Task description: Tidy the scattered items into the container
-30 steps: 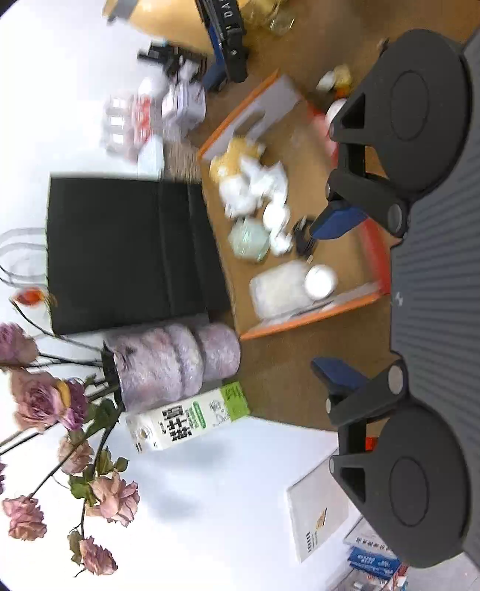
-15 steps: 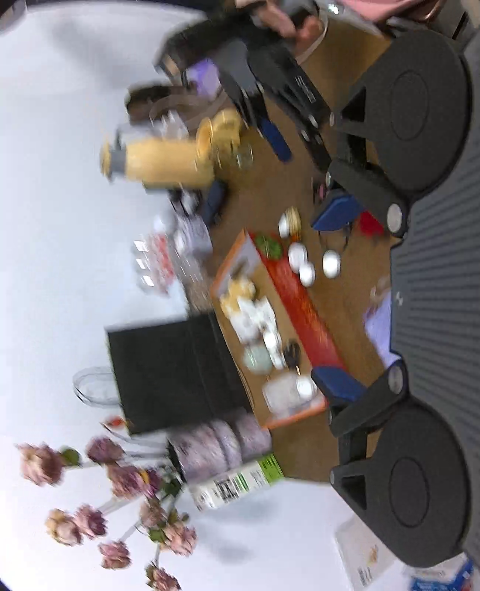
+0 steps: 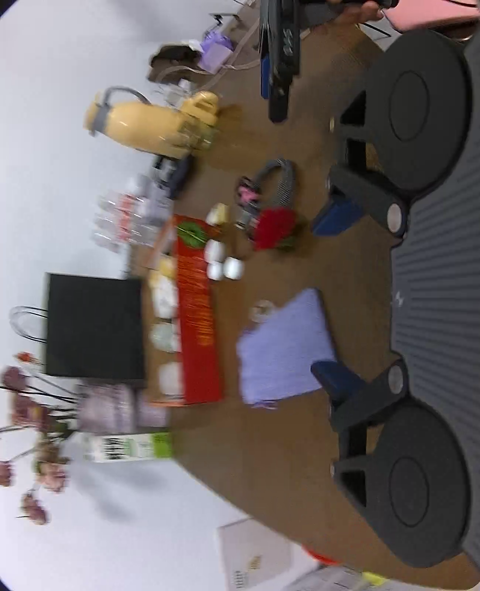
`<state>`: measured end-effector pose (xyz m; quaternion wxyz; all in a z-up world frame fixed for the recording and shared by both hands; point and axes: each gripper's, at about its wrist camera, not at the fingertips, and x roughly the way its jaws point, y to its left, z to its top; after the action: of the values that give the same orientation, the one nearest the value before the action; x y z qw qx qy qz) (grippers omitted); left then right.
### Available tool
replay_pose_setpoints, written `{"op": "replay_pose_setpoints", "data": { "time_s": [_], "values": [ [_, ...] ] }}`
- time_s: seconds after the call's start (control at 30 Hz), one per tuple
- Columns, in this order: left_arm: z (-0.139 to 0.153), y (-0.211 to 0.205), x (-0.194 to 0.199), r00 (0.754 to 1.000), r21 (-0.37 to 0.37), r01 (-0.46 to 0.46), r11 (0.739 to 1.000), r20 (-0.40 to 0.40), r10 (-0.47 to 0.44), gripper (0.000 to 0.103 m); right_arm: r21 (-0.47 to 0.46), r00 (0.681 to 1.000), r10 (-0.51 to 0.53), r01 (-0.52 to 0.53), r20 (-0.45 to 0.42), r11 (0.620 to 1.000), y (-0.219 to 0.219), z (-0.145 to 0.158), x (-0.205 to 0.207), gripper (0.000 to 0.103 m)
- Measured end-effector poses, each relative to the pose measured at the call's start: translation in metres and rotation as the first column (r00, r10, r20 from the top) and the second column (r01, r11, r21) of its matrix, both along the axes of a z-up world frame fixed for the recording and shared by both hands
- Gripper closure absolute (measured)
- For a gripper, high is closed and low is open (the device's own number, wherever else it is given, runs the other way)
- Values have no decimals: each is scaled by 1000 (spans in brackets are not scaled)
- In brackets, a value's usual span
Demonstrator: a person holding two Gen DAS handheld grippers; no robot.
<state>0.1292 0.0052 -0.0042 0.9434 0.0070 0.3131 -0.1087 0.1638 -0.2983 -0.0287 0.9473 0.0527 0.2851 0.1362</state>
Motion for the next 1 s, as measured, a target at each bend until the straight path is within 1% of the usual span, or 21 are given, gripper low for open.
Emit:
{"op": "replay_pose_setpoints", "data": {
  "time_s": [0.03,0.07,0.13,0.17,0.2,0.23,0.3,0.33,0.4,0.47,0.53,0.57,0.6,0.63,0.67,0.7,0.73,0.83,0.9,1.0],
  "values": [
    [-1,0,7,1000,8,2,1000,3,-2,36,26,1000,-2,2,-19,1000,-3,-5,3,29],
    [-1,-1,14,1000,8,7,1000,13,-7,39,23,999,7,-6,-39,1000,-3,-9,5,30],
    [-1,-5,31,999,-4,31,1000,30,-31,42,-44,999,3,-5,-42,999,2,-12,10,30],
    [-3,-6,42,999,-7,35,999,30,-35,48,-70,1000,0,-2,-29,998,4,-11,11,30],
    [-6,-10,52,999,-4,41,999,29,-41,57,-76,1000,4,-5,-16,997,6,-9,13,30],
    [-10,-12,63,998,-6,53,999,31,-53,60,-63,1000,11,-12,-12,998,7,-8,17,30],
    [-19,-17,93,998,-17,62,998,3,-62,69,-21,1000,25,-25,-9,999,7,-6,25,31],
    [-24,-19,108,999,-16,47,999,-27,-48,71,-14,999,33,-33,-9,999,11,-5,28,31],
    [-30,-22,125,998,3,48,999,-28,-48,73,-28,999,37,-37,0,999,19,-5,33,32],
    [-36,-25,137,999,47,24,999,-28,-23,76,-44,999,52,-52,5,998,25,-5,36,33],
    [-42,-26,145,1000,75,15,997,-26,-13,77,-43,998,63,-63,-4,997,28,-6,41,33],
    [-46,-26,148,999,71,18,997,-43,-14,81,-40,998,69,-69,-9,997,28,-7,44,33],
    [-50,-24,152,998,50,23,998,-64,-20,86,-39,997,72,-72,-14,997,28,-9,47,33],
    [-55,-21,156,995,16,28,999,-95,-26,89,-40,997,72,-72,-18,997,29,-10,51,33],
    [-57,-20,158,994,-5,26,1000,-109,-26,91,-41,997,73,-74,-23,996,31,-11,56,33],
    [-57,-19,157,996,-4,18,1000,-90,-18,95,-42,997,79,-80,-24,996,33,-12,62,36],
    [-57,-19,157,996,6,19,1000,-89,-19,98,-44,996,85,-86,-24,995,34,-12,67,36],
    [-57,-20,158,997,2,43,999,-70,-43,100,-59,993,114,-114,2,992,43,-6,84,37],
    [-52,-20,154,998,-26,54,998,-42,-55,101,-72,990,138,-136,29,988,50,-1,99,38],
    [-38,-17,147,998,-81,67,994,14,-66,101,-108,986,158,-152,49,982,63,4,127,39]
  ]
}}
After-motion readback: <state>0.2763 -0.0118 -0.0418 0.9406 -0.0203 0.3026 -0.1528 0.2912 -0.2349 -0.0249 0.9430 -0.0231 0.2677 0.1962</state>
